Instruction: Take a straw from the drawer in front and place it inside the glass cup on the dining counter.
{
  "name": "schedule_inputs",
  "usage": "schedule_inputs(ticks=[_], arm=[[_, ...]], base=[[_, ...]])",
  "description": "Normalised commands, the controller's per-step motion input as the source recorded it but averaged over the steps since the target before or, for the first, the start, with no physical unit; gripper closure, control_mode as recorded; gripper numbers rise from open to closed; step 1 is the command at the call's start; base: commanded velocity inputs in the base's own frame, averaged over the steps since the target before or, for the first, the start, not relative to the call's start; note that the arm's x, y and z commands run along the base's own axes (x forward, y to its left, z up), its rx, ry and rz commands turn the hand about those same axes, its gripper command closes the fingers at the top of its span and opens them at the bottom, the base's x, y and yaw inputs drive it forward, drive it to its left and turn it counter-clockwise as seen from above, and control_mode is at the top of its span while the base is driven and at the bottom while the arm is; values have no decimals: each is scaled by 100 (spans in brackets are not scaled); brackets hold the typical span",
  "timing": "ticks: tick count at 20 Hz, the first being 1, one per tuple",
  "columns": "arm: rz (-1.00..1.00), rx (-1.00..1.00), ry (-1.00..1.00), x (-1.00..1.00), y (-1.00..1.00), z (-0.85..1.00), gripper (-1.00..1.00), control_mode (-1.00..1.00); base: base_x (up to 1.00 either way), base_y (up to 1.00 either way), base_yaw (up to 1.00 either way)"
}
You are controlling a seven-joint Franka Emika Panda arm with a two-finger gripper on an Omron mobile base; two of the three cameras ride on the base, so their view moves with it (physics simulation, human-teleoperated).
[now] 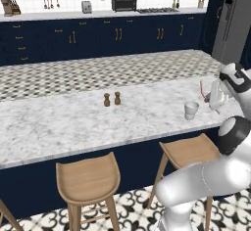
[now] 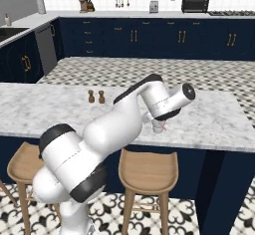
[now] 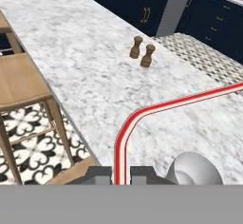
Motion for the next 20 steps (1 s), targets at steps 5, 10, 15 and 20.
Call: schedule_inputs(ticks=[5, 10, 15, 20], arm=[[4, 13, 0, 24, 0, 0, 100, -100], [14, 18, 0, 46, 0, 0, 100, -100], [22, 17, 0, 28, -19, 14, 100, -100], [19, 12, 0, 12, -40, 12, 100, -100]], base=[[0, 0, 0], [0, 0, 0], [0, 0, 0], [0, 0, 0]])
